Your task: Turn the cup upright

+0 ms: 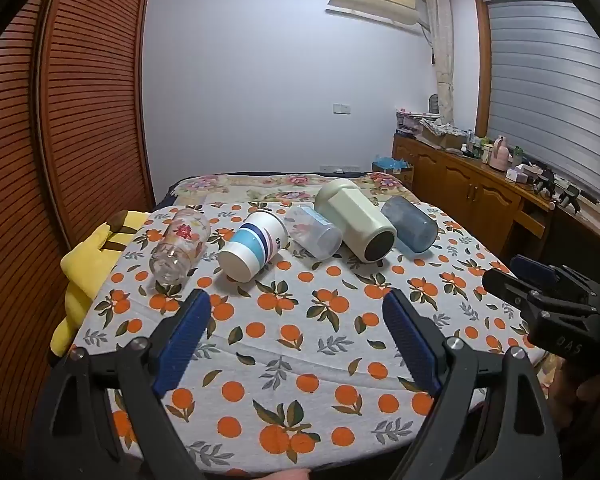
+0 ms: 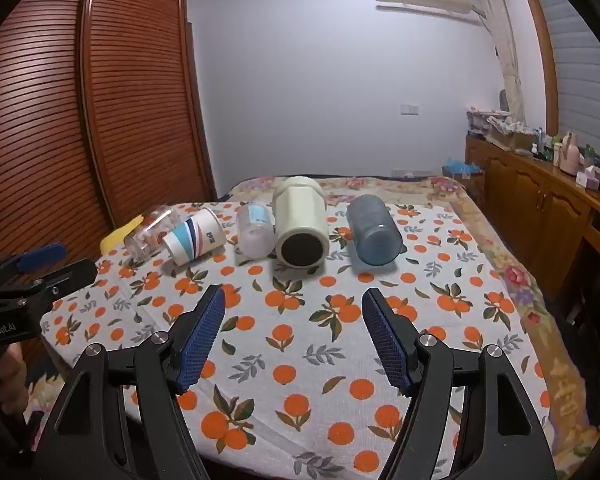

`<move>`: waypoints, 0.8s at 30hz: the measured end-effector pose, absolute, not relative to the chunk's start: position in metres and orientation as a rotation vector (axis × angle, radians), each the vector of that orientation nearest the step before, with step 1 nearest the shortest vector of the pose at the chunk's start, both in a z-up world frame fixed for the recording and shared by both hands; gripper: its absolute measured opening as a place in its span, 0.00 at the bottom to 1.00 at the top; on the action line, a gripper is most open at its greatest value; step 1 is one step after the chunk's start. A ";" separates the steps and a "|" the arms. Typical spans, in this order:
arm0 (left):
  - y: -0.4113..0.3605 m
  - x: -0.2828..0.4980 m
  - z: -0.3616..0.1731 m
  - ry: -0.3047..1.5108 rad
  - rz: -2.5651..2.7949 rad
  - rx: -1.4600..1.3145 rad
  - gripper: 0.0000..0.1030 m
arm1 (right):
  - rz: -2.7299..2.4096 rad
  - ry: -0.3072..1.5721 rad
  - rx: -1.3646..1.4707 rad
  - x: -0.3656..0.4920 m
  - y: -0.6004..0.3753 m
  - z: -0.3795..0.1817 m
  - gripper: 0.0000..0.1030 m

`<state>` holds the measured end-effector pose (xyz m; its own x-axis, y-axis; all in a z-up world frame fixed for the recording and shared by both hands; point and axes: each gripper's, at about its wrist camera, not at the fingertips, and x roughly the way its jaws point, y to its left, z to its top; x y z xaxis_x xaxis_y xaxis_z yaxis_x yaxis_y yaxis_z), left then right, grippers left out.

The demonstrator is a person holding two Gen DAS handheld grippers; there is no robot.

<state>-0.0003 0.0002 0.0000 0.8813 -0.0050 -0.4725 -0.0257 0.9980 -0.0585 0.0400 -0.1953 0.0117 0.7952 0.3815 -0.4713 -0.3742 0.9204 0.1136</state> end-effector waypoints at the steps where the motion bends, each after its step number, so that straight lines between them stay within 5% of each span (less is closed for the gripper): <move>1: 0.000 0.000 0.000 0.496 0.010 -0.065 0.86 | 0.406 0.509 0.014 0.040 -0.195 0.012 0.71; 24: 0.000 -0.001 0.001 0.498 0.013 -0.057 0.86 | 0.406 0.529 0.018 0.040 -0.195 0.011 0.71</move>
<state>-0.0014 -0.0004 0.0014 0.8786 -0.0013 -0.4776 -0.0265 0.9983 -0.0514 0.0400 -0.1954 0.0109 0.7857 0.3807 -0.4875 -0.3716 0.9206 0.1201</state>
